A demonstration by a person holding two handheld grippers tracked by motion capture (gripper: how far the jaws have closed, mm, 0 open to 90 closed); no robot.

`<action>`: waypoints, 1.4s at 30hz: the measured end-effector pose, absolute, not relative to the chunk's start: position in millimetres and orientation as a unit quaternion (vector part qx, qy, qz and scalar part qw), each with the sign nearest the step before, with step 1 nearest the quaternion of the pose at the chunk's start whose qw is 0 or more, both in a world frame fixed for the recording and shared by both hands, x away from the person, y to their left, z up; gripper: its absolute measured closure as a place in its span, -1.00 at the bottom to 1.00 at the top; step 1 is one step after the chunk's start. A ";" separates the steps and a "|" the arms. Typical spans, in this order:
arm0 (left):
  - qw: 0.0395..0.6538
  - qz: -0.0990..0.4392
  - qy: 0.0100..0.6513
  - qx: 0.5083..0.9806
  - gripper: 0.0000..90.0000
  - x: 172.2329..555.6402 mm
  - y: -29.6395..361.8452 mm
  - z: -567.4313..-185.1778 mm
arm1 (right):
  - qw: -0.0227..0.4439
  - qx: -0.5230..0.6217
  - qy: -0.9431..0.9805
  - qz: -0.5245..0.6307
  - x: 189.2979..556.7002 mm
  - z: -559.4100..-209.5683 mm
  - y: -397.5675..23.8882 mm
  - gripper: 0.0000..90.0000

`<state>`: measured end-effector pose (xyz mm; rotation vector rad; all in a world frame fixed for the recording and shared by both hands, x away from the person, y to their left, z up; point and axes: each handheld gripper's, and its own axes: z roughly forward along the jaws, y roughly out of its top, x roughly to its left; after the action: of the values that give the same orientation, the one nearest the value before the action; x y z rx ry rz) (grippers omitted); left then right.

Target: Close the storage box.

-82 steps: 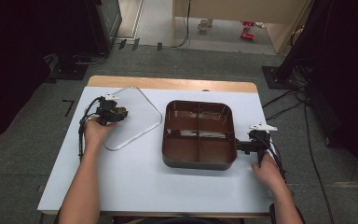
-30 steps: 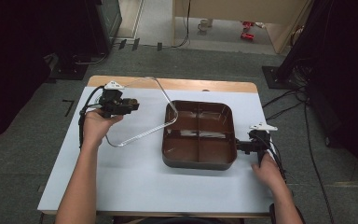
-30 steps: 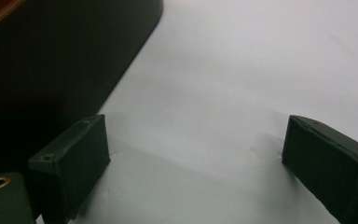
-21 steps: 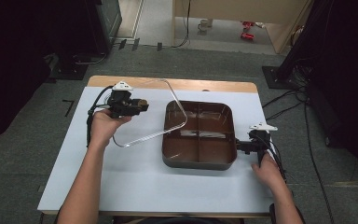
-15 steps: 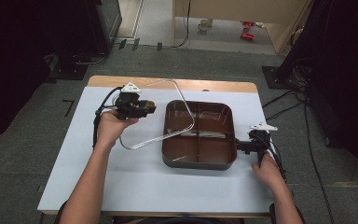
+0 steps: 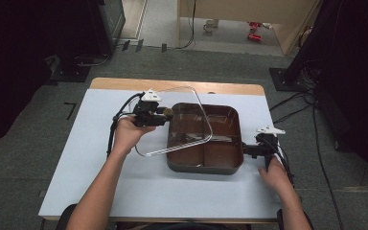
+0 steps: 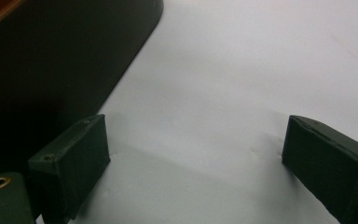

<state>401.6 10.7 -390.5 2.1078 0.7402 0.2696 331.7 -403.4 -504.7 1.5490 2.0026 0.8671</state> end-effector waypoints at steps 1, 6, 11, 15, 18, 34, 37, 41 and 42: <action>0.431 0.105 0.294 0.847 0.32 401.1 8.4 -391.4 | 0.230 0.563 0.728 0.315 331.7 -504.7 -403.4 -0.85; 0.426 0.093 0.278 0.856 0.32 399.6 -3.9 -395.4 | 0.231 0.563 0.728 0.315 331.7 -504.7 -403.4 -0.85; 0.422 0.088 0.260 0.864 0.32 398.2 -17.2 -398.4 | 0.232 0.563 0.728 0.315 331.7 -504.7 -403.3 -0.85; 0.422 0.083 0.248 0.868 0.32 396.5 -26.9 -399.3 | 0.231 0.563 0.728 0.315 331.7 -504.7 -403.3 -0.85; 0.420 0.080 0.237 0.872 0.32 395.8 -35.4 -399.3 | 0.232 0.563 0.728 0.315 331.7 -504.7 -403.2 -0.85; 0.417 0.063 0.192 0.886 0.32 396.1 -67.3 -404.0 | 0.227 0.565 0.727 0.316 332.2 -504.7 -403.7 -0.86; 0.412 0.059 0.185 0.890 0.32 396.1 -72.4 -405.8 | 0.227 0.565 0.727 0.316 332.2 -504.7 -403.7 -0.85; 0.412 0.056 0.176 0.892 0.32 396.3 -79.8 -407.1 | 0.227 0.565 0.727 0.316 332.2 -504.7 -403.7 -0.85; 0.412 0.056 0.174 0.893 0.32 396.4 -81.8 -408.0 | 0.227 0.565 0.727 0.316 332.1 -504.8 -403.6 -0.85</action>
<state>396.4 -81.8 -408.0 2.2451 0.4372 0.1408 332.1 -403.6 -504.8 1.5580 2.0032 0.8713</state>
